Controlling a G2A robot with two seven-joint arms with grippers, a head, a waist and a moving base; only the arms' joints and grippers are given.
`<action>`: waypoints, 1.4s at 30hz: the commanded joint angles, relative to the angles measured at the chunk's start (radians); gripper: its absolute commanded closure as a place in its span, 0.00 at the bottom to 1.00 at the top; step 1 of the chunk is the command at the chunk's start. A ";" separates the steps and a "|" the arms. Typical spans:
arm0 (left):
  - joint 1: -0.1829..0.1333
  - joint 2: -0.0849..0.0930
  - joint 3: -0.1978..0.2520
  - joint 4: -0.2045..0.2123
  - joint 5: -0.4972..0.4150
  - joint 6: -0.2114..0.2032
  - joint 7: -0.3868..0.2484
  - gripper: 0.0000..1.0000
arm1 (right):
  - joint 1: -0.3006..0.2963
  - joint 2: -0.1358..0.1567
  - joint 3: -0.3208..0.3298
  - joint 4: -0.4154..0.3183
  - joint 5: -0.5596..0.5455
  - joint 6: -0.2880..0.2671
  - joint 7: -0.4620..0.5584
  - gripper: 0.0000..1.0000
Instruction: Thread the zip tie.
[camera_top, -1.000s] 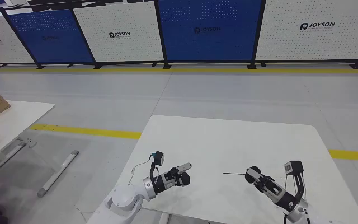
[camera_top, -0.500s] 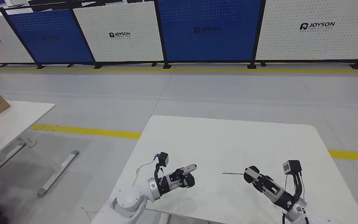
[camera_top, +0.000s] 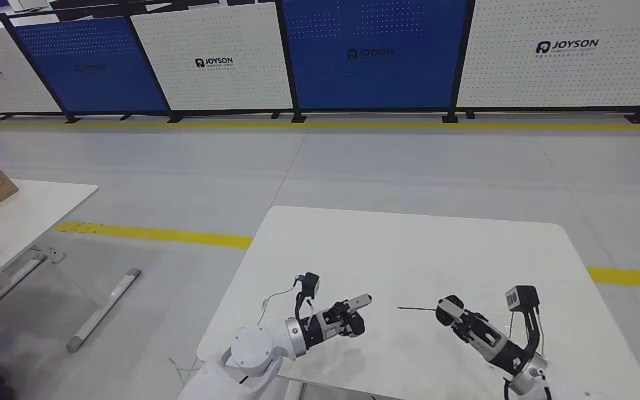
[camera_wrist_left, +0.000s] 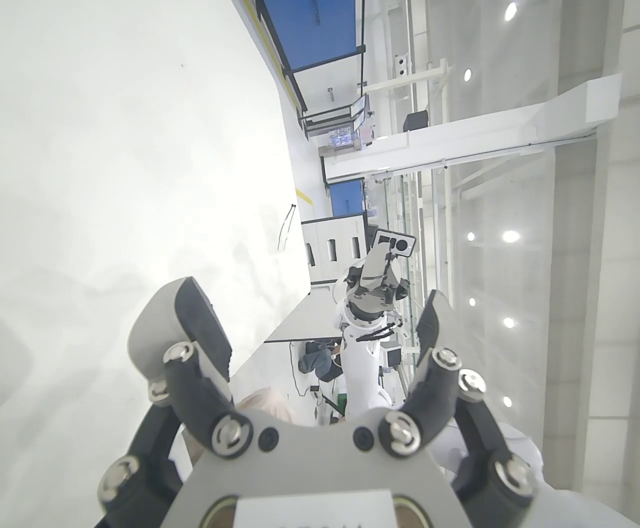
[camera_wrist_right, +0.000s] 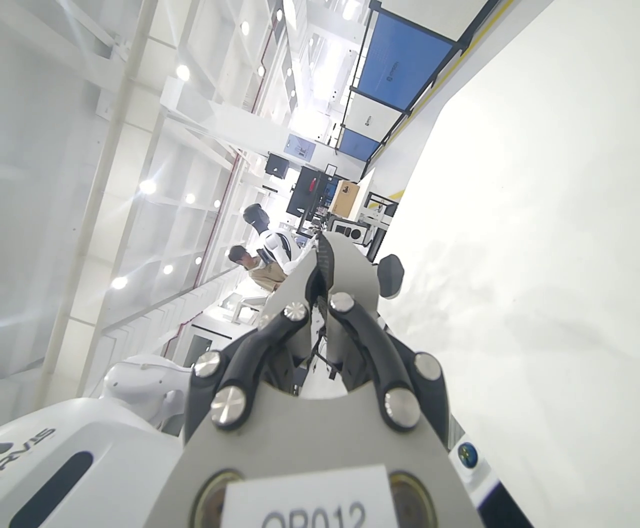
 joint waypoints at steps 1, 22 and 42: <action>0.007 0.000 -0.005 -0.007 -0.037 -0.012 0.006 0.00 | 0.015 -0.006 -0.028 0.007 -0.016 0.003 -0.026 1.00; -0.026 -0.008 0.077 -0.001 -0.078 0.042 -0.006 0.00 | 0.079 -0.037 -0.151 0.043 -0.077 0.006 -0.115 1.00; -0.084 -0.033 0.142 0.035 -0.212 0.043 0.121 0.00 | 0.106 -0.050 -0.186 0.060 -0.074 0.037 -0.135 1.00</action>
